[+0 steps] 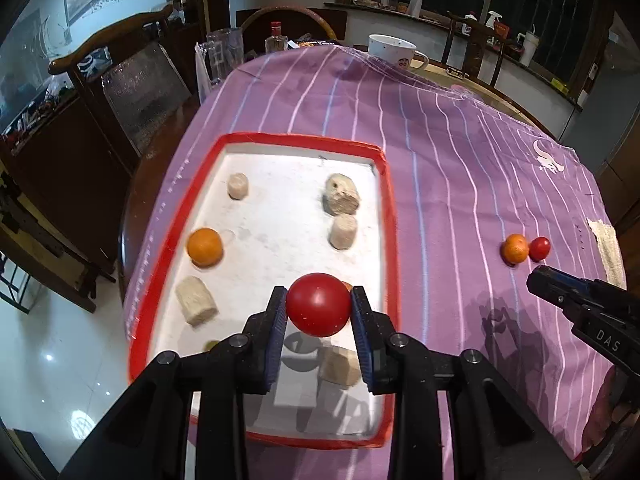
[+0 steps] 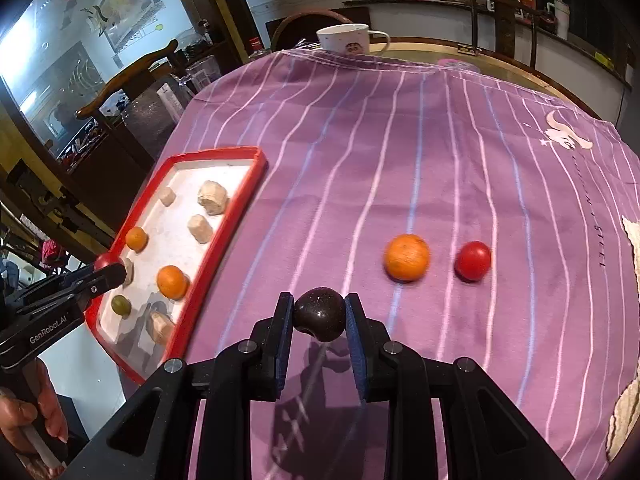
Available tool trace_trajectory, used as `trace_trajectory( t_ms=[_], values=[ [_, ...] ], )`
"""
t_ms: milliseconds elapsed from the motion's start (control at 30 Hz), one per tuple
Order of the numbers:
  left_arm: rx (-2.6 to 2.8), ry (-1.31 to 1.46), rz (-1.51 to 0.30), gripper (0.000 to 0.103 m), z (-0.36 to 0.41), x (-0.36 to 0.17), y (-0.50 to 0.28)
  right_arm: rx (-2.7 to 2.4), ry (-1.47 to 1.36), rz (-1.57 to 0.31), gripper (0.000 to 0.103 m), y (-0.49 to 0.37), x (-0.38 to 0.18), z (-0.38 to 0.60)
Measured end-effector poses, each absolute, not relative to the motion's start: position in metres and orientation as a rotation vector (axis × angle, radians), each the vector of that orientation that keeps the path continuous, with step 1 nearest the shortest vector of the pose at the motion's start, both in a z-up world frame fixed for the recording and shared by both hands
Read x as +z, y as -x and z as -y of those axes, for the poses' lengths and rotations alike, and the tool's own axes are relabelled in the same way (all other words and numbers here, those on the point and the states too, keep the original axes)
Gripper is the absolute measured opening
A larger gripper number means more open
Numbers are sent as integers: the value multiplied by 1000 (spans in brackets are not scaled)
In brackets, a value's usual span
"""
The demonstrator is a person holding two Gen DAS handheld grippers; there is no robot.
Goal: Organize fruits
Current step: 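Carry the tomato and plum into the tray and open both tools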
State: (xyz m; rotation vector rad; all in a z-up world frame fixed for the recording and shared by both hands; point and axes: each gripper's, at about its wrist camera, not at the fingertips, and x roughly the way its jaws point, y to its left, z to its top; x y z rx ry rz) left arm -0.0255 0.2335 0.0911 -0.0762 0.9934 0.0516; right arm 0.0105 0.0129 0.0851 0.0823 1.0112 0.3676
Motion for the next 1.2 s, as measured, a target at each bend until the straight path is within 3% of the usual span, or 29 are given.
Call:
trace_trajectory(
  t_ms=[1200],
  values=[
    [43,91,-1105,31,-317,47,-5,487,-22,-1024,28,-28,81,-146]
  ],
)
